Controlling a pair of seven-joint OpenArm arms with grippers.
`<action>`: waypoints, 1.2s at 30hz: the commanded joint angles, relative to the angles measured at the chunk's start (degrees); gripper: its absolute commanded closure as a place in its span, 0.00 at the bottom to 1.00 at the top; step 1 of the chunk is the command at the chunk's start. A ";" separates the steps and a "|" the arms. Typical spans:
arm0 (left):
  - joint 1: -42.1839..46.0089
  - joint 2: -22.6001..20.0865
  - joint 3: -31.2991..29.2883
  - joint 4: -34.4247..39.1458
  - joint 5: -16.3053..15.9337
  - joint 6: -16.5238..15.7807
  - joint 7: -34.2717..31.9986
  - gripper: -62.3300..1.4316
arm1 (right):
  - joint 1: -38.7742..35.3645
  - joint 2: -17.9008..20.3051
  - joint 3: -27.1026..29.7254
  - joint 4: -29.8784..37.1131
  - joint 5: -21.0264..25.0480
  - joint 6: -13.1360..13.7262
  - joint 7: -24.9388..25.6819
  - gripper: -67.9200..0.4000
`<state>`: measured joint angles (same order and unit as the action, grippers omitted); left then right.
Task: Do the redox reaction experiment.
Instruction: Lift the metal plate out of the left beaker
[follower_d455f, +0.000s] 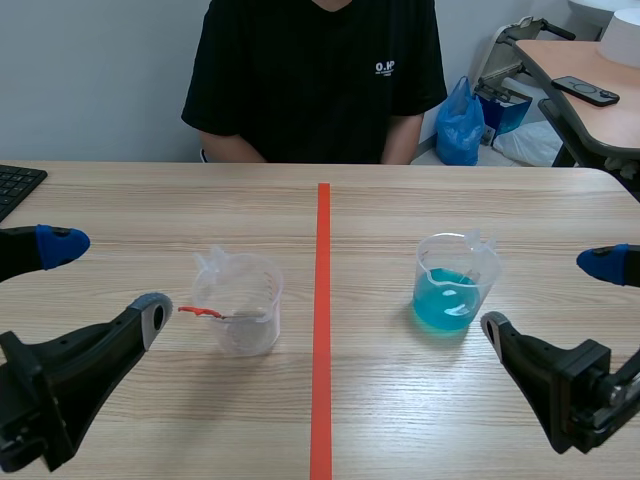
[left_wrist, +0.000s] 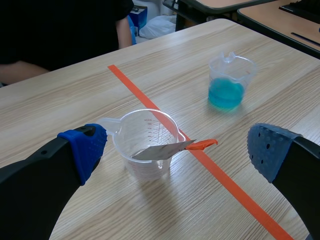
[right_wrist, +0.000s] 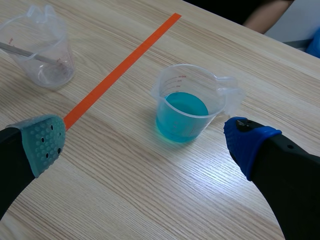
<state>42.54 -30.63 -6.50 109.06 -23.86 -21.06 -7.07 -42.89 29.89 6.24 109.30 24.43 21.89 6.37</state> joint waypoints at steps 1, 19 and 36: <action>0.13 0.13 -0.37 1.40 -0.35 0.31 -0.81 0.03 | 0.04 0.55 0.55 0.94 0.13 0.20 0.87 0.00; 0.13 0.13 -0.37 1.40 -0.35 0.31 -0.81 0.03 | 0.24 0.20 0.52 0.94 -0.48 0.20 0.90 0.00; 0.13 0.13 -0.37 1.40 0.66 0.33 -0.55 0.05 | 2.91 0.22 0.11 0.92 -2.47 1.60 0.85 0.00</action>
<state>42.54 -30.63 -6.50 109.06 -23.49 -21.06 -7.07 -41.39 29.87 6.24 109.30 21.76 23.18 6.20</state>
